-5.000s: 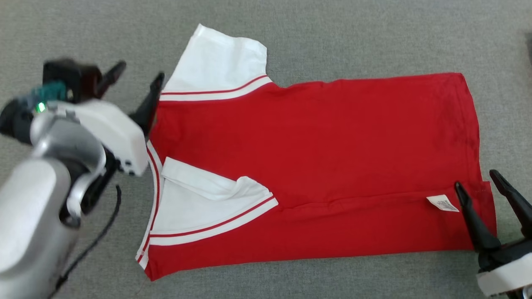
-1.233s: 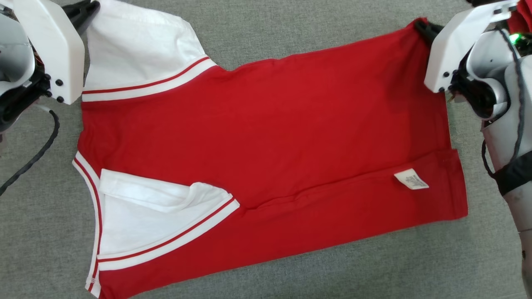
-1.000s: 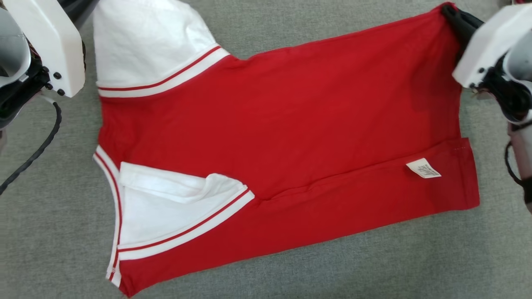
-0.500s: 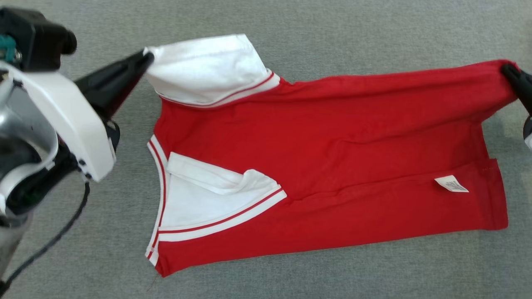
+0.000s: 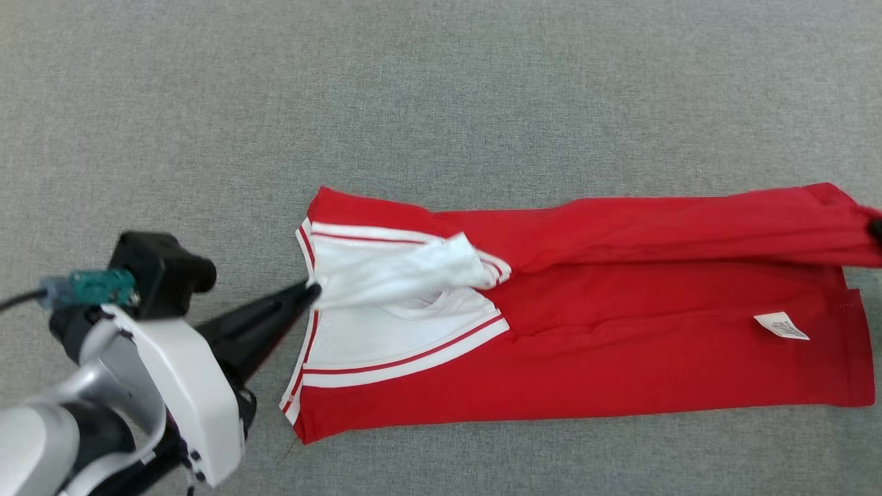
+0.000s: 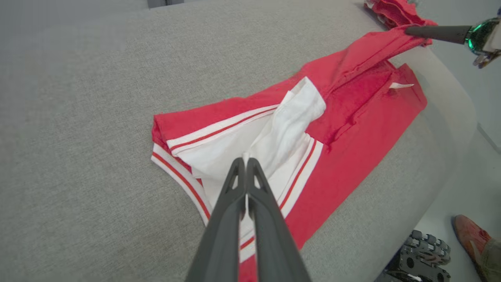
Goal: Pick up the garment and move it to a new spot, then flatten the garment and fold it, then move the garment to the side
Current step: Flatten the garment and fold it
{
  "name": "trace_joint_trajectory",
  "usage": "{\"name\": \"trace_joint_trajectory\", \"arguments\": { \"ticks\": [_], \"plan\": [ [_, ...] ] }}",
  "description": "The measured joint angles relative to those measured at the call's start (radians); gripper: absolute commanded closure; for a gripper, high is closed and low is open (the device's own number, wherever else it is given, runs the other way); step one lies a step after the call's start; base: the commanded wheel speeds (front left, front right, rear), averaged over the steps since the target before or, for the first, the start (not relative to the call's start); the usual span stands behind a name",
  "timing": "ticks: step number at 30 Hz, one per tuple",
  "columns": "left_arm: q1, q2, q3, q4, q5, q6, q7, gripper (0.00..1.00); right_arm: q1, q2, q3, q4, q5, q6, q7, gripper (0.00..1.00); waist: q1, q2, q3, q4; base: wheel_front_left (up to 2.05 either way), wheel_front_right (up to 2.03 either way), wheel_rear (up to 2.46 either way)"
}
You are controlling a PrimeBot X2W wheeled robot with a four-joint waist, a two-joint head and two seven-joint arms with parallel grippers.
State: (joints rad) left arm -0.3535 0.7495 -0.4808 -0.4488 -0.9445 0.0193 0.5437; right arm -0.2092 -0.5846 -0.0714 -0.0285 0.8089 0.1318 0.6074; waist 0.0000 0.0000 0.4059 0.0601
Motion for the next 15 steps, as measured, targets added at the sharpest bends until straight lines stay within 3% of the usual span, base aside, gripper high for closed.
{"name": "trace_joint_trajectory", "arguments": {
  "ticks": [15],
  "plan": [
    [0.129, 0.005, -0.033, -0.005, 0.055, 0.035, -0.072, 1.0, 0.112, 0.062, -0.081, 0.018, -0.038, 0.0, 0.044, 1.0, 0.0, 0.0, 0.036, 0.017, 0.0, 0.0, 0.0]
  ]
}}
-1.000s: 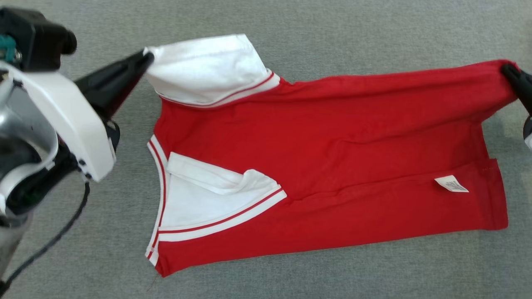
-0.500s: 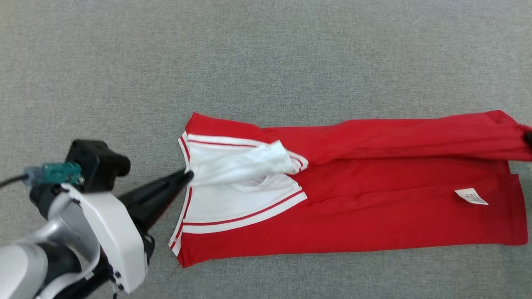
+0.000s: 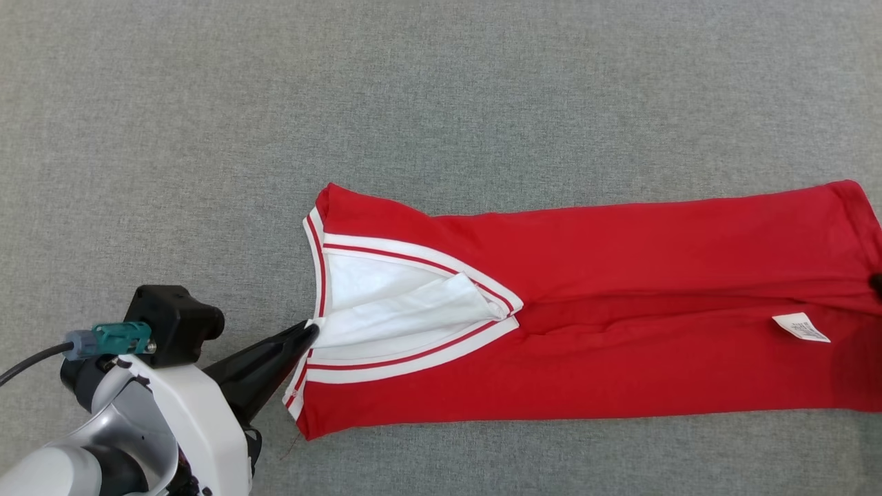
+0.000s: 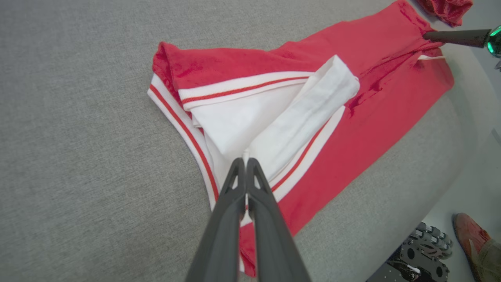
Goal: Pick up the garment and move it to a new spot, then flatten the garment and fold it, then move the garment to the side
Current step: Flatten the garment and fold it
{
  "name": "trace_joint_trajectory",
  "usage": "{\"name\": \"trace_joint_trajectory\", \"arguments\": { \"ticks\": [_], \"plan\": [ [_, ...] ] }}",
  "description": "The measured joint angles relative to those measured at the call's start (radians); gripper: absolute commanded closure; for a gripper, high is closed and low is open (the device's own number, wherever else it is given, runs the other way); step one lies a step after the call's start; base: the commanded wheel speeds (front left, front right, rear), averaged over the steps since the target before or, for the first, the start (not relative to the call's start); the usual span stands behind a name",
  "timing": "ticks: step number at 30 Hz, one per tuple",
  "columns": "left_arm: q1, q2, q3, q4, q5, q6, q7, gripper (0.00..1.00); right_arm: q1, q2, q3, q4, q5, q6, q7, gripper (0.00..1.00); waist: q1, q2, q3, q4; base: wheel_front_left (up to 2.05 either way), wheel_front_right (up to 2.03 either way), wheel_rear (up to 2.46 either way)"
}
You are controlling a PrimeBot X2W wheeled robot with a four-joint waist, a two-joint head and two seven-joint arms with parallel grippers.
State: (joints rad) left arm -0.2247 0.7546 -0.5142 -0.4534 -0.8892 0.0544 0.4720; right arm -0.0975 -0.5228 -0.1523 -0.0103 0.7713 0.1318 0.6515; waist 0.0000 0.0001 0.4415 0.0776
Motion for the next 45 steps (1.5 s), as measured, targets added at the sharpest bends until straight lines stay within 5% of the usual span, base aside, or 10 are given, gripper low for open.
{"name": "trace_joint_trajectory", "arguments": {
  "ticks": [11, 13, 14, 15, 16, 17, 28, 36, 45],
  "plan": [
    [0.037, -0.048, -0.04, 0.071, 0.021, 0.017, -0.035, 0.98, -0.007, 0.027, 0.018, 0.04, -0.019, 0.0, -0.017, 0.95, 0.0, 0.0, 0.004, 0.003, 0.0, 0.0, 0.0],
    [0.037, -0.076, -0.053, 0.105, 0.039, 0.017, -0.061, 0.66, -0.011, 0.036, 0.03, 0.044, -0.024, 0.0, -0.028, 0.56, 0.0, 0.0, -0.004, 0.0, 0.0, 0.0, 0.0],
    [0.037, -0.091, -0.059, 0.123, 0.052, 0.018, -0.08, 0.53, -0.011, 0.043, 0.035, 0.043, -0.024, 0.0, -0.039, 0.0, -0.0001, 0.0, -0.01, -0.001, 0.0, 0.0, 0.0],
    [0.037, -0.108, -0.064, 0.141, 0.062, 0.019, -0.1, 0.42, -0.01, 0.051, 0.037, 0.04, -0.024, 0.0, -0.052, 0.0, 0.0, 0.0, -0.017, -0.003, 0.0, 0.0, 0.0],
    [0.037, -0.126, -0.069, 0.156, 0.072, 0.022, -0.121, 0.09, -0.007, 0.058, 0.039, 0.033, -0.024, 0.0, -0.068, 0.0, 0.0, 0.0, -0.024, -0.004, 0.0, 0.0, 0.0],
    [0.037, -0.145, -0.072, 0.171, 0.082, 0.027, -0.146, 0.0, -0.002, 0.063, 0.039, 0.025, -0.023, 0.0, -0.083, 0.0, 0.0, 0.0, -0.033, -0.006, 0.0, 0.0, 0.0],
    [0.178, -0.337, -0.033, 0.322, 0.176, 0.149, -0.537, 0.0, 0.207, 0.154, 0.035, -0.05, -0.079, -0.001, -0.393, 0.0, 0.0, 0.0, -0.176, -0.009, 0.0, 0.0, 0.0],
    [0.205, -0.468, -0.045, 0.477, 0.337, 0.268, -0.721, 0.0, 0.213, 0.234, -0.049, 0.129, -0.179, -0.001, -0.561, 0.0, 0.0, 0.0, -0.244, 0.063, 0.0, 0.0, 0.0],
    [0.202, -0.578, -0.079, 0.535, 0.448, 0.233, -0.732, 0.0, 0.08, 0.251, -0.112, 0.371, -0.269, -0.001, -0.496, 0.0, 0.0, 0.0, -0.277, 0.145, 0.0, 0.0, 0.0]
  ]
}}
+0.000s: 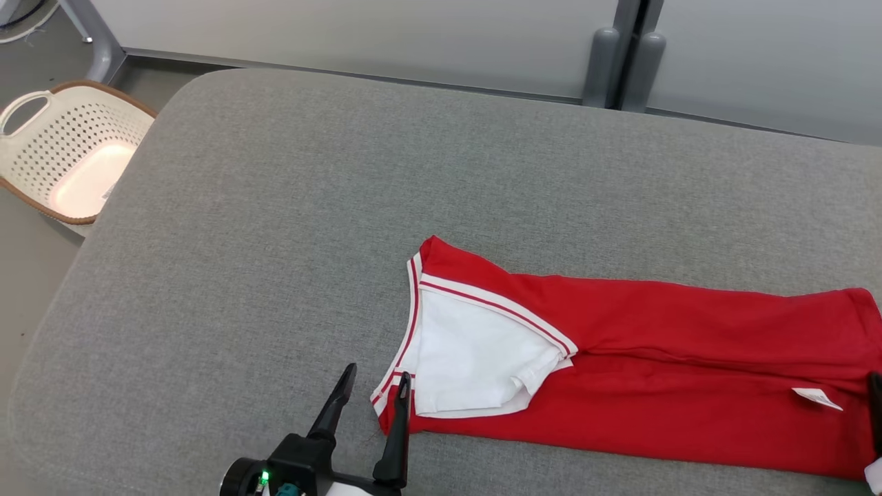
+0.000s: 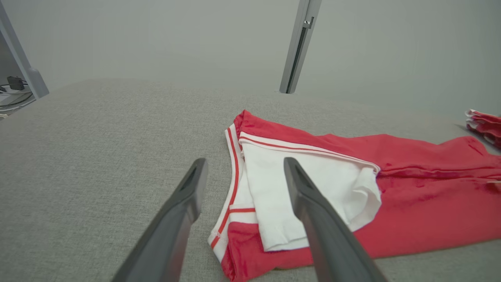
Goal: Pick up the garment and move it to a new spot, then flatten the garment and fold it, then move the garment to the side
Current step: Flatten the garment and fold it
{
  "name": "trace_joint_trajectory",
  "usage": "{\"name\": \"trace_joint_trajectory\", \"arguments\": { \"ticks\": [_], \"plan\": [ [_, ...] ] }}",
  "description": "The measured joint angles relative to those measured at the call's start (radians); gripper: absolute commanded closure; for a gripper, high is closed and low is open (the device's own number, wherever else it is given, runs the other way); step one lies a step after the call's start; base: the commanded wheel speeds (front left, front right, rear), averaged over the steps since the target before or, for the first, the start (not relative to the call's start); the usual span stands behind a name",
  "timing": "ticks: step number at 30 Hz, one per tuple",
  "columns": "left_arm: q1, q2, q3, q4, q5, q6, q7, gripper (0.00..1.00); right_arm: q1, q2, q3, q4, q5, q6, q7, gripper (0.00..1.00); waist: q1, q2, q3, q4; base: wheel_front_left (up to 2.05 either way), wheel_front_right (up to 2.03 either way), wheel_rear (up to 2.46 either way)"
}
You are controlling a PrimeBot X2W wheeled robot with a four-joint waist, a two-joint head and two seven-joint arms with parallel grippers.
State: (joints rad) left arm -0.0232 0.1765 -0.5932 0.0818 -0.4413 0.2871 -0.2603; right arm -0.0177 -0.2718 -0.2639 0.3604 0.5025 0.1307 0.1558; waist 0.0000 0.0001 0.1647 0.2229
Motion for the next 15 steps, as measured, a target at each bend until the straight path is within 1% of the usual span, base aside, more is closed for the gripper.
{"name": "trace_joint_trajectory", "arguments": {
  "ticks": [6, 10, 11, 12, 13, 14, 15],
  "plan": [
    [-0.001, -0.035, 0.017, 0.008, 0.039, -0.041, 0.0, 0.0, -0.06, -0.012, 0.001, 0.124, -0.021, 0.0, 0.024, 0.0, 0.0, 0.0, 0.022, 0.032, 0.0, 0.0, 0.0],
    [-0.001, -0.04, 0.041, 0.006, 0.054, -0.049, -0.001, 0.0, -0.067, -0.006, 0.011, 0.145, -0.007, -0.002, 0.037, 0.0, 0.0, 0.0, 0.035, 0.042, 0.0, 0.0, 0.0],
    [0.0, -0.043, 0.045, 0.006, 0.054, -0.053, -0.001, 0.0, -0.067, -0.006, 0.016, 0.145, -0.003, -0.003, 0.039, 0.1, 0.0, 0.0, 0.037, 0.042, 0.0, 0.0, 0.0],
    [0.0, -0.043, 0.049, 0.007, 0.054, -0.057, -0.001, 0.0, -0.067, -0.006, 0.022, 0.145, -0.004, -0.003, 0.04, 0.28, 0.0, 0.0, 0.039, 0.041, 0.0, 0.0, 0.0],
    [0.0, -0.043, 0.051, 0.009, 0.054, -0.058, -0.001, 0.0, -0.067, -0.006, 0.027, 0.145, -0.004, -0.003, 0.039, 0.56, 0.0, 0.0, 0.04, 0.038, 0.0, 0.0, 0.0],
    [0.001, -0.043, 0.055, 0.011, 0.055, -0.059, -0.001, 0.0, -0.067, -0.006, 0.035, 0.145, -0.005, -0.003, 0.039, 0.96, 0.0, 0.0, 0.042, 0.035, 0.0, 0.0, 0.0],
    [0.001, -0.043, 0.058, 0.011, 0.056, -0.061, -0.001, 0.0, -0.07, -0.005, 0.044, 0.146, -0.006, -0.002, 0.039, 1.0, 0.0, 0.0, 0.042, 0.031, 0.0, 0.0, 0.0]
  ]
}}
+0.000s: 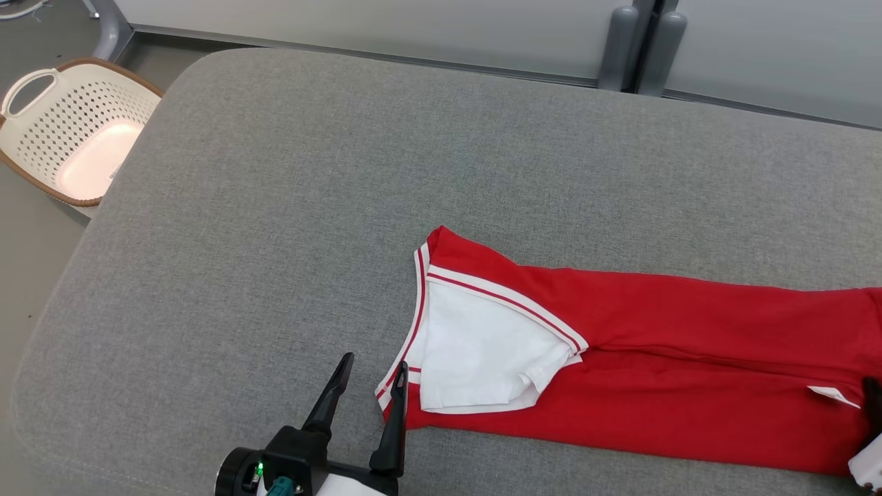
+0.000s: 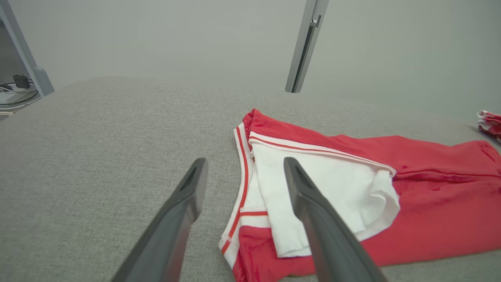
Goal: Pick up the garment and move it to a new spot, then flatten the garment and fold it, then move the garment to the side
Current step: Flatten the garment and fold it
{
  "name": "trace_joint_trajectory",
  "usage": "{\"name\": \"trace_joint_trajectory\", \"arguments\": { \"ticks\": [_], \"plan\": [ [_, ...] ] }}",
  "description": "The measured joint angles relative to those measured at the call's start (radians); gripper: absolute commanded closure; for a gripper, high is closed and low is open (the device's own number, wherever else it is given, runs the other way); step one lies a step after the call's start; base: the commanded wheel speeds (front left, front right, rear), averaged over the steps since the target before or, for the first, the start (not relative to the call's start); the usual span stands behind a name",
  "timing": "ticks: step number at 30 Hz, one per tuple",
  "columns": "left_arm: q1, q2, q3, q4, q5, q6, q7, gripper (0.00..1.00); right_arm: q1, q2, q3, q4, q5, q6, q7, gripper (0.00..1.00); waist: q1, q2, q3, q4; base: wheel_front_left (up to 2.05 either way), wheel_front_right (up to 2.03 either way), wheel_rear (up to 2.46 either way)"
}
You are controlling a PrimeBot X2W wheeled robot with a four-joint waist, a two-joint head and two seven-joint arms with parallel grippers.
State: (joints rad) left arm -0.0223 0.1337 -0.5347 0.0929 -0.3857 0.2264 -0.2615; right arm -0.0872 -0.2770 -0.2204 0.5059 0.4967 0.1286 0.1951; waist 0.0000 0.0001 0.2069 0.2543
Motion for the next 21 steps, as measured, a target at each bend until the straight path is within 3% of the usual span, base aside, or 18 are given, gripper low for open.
{"name": "trace_joint_trajectory", "arguments": {
  "ticks": [6, 15, 21],
  "plan": [
    [0.0, 0.01, 0.014, 0.001, 0.018, -0.006, 0.0, 0.0, -0.005, -0.007, 0.01, 0.0, -0.008, 0.006, -0.012, 1.0, 0.0, 0.0, -0.003, -0.023, 0.0, 0.0, 0.0],
    [-0.001, 0.035, 0.03, -0.007, 0.025, 0.011, 0.012, 0.0, 0.056, -0.123, -0.061, -0.047, -0.077, 0.004, -0.008, 1.0, -0.0001, 0.0, 0.0, -0.089, 0.0, 0.0, 0.0],
    [-0.005, 0.049, 0.034, -0.02, 0.025, 0.016, 0.033, 0.0, 0.055, -0.142, -0.084, -0.207, -0.109, 0.003, 0.049, 1.0, -0.0001, 0.0, 0.004, -0.144, 0.0, 0.0, 0.0]
  ]
}}
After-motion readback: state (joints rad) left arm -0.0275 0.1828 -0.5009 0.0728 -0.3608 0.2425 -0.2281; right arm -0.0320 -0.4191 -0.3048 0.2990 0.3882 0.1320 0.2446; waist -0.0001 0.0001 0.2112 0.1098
